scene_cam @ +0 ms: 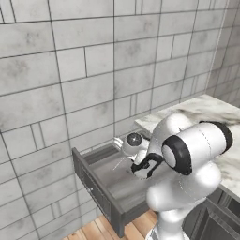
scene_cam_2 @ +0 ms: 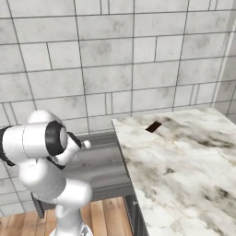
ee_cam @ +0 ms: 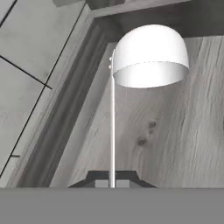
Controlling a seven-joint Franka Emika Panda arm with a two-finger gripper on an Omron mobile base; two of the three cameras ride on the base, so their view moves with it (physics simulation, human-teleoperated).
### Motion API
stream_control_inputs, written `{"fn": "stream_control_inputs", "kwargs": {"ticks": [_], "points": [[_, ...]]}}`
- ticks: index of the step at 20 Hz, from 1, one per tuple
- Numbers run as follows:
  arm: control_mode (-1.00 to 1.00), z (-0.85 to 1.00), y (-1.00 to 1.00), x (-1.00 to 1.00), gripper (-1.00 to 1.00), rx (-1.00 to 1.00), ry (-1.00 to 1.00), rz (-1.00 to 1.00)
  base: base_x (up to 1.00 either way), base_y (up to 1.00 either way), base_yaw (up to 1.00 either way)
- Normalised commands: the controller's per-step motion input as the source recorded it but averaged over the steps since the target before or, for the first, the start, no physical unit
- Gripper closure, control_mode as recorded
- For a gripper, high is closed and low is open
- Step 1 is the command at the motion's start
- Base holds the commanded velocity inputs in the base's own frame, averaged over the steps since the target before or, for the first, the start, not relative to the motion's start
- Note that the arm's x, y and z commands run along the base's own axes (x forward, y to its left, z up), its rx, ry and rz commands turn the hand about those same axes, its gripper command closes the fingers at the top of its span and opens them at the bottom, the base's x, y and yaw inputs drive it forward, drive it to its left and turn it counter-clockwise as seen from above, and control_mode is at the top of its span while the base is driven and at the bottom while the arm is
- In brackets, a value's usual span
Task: Pick the ladle from the drawer and place it on the counter.
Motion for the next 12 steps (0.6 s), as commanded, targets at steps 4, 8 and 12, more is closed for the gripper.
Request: {"fn": "stream_control_inputs", "kwargs": {"ticks": [4,8,12], "points": [[-1.0,1.0,0.06,0.0,1.0,0.0,-0.45,0.0,0.0,0.0,0.0],[-1.0,1.0,-0.05,0.0,1.0,0.0,-0.44,0.0,0.0,0.0,0.0],[-1.0,1.0,-0.34,0.0,1.0,0.03,-0.29,-0.07,0.0,0.0,0.0]]}}
